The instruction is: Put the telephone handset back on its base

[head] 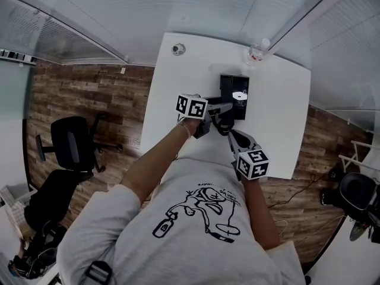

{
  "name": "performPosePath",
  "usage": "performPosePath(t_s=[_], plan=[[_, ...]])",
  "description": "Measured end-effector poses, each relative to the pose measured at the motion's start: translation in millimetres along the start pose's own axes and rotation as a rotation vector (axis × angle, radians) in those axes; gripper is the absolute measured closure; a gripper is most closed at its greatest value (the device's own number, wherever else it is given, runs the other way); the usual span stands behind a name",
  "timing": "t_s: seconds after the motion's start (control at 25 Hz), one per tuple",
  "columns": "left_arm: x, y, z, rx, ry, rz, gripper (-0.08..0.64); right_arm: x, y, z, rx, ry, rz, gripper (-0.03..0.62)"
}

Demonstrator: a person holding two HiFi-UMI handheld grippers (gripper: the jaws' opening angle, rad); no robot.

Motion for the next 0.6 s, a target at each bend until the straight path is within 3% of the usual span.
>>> performPosePath(t_s=[0.2, 0.6], plan=[[9.8, -10.2, 1.0, 0.139, 0.053, -0.146, 0.345, 3.1, 0.4, -7.7, -0.003, 0.009, -0.001, 0.577], [9.5, -14.1, -4.4, 0.318, 0.153, -0.290, 0.333, -9.9, -5.5, -29.0, -0.001, 0.086, -0.058, 0.577]])
Point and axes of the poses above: the fingertips, and each gripper's own axes: z backward along the fingers, y to its left, x out of its top, the point moved 9 cm from there along z, backward along the fingers, and after that the axes turned 11 degrees about -x, right-handed, at the moved point
